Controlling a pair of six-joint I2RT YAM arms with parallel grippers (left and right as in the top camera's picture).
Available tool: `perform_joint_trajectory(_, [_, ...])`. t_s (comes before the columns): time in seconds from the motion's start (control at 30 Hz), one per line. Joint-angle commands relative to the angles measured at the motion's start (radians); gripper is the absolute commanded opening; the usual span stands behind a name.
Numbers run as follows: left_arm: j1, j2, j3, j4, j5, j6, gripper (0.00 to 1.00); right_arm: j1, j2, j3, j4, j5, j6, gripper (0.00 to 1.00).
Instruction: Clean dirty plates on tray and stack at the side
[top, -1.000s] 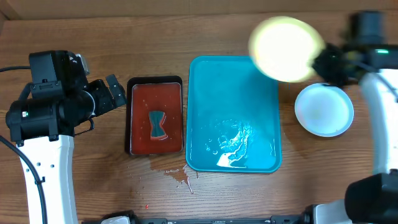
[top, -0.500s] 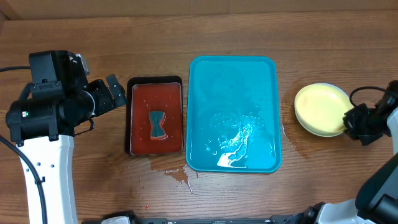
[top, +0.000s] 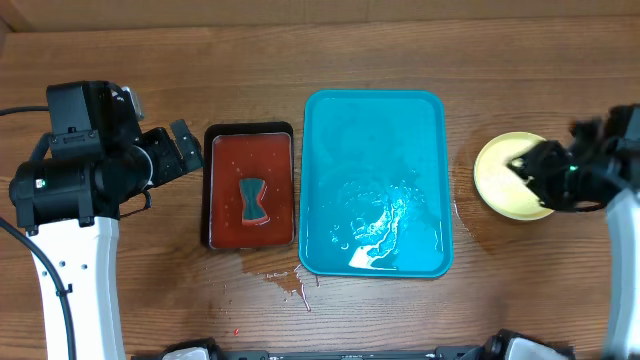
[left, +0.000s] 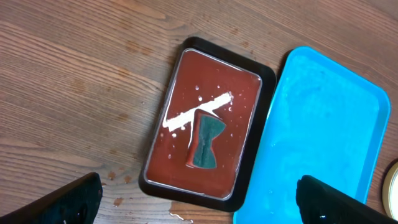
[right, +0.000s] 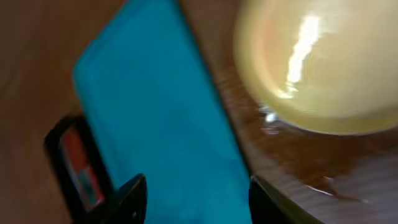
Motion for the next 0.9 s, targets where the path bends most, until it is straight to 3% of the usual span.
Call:
perform_joint_trajectory(0.0, [0.005,-0.013,0.015,0.001,0.007,0.019,1.0,0.125,-0.108,0.021,-0.007,-0.202,-0.129,0.84])
perform_joint_trajectory(0.03, [0.005,-0.013,0.015,0.002,0.007,0.019,1.0,0.172,-0.135,0.021,-0.004,-0.203,-0.127,1.0])
perform_joint_trajectory(0.3, [0.005,-0.013,0.015,0.001,0.007,0.019,1.0,0.401,-0.187,0.019,-0.01,-0.202,-0.127,1.0])
perform_joint_trajectory(0.53, [0.005,-0.013,0.015,0.001,0.007,0.019,1.0,0.367,-0.226,0.019,0.018,-0.19,-0.211,1.0])
perform_joint_trajectory(0.87, [0.005,-0.013,0.015,0.001,0.008,0.019,1.0,0.348,-0.509,-0.101,0.376,0.163,-0.262,1.0])
